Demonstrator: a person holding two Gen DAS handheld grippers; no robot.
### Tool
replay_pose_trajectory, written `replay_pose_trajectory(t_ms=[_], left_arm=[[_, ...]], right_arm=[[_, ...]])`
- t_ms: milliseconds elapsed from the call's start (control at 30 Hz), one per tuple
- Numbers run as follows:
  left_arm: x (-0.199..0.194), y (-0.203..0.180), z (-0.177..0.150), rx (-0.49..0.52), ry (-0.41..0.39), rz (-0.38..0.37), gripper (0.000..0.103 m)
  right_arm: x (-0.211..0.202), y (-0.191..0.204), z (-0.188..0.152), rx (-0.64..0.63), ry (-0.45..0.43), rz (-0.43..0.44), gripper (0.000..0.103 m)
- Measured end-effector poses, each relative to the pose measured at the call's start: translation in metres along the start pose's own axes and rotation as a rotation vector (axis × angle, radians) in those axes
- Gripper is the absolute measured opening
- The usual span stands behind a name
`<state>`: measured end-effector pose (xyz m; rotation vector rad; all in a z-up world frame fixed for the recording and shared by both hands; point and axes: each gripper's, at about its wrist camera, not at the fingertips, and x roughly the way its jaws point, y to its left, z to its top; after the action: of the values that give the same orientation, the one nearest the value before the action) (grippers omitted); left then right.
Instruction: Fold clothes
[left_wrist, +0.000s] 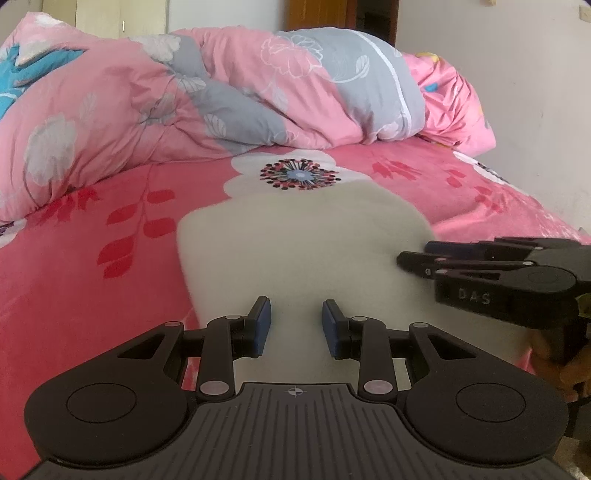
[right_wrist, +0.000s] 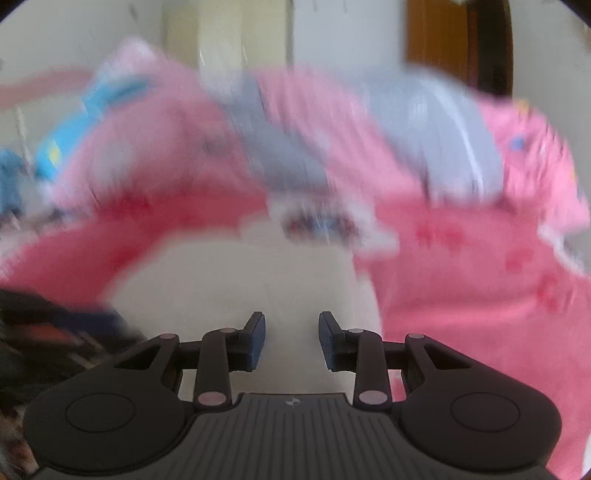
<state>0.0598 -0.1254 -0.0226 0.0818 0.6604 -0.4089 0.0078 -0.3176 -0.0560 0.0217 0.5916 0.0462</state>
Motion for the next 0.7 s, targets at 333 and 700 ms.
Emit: replay_pose_trajectory(t_ms=[333, 700], left_arm=[[-0.004, 0.001, 0.012, -0.002, 0.018, 0.005, 0.031], [0.015, 0.004, 0.032, 0.005, 0.009, 0.057, 0.031]], right_arm=[[0.0, -0.008, -0.008, 0.041, -0.02, 0.034, 0.034], [0.0, -0.009, -0.009, 0.044, -0.032, 0.037, 0.034]])
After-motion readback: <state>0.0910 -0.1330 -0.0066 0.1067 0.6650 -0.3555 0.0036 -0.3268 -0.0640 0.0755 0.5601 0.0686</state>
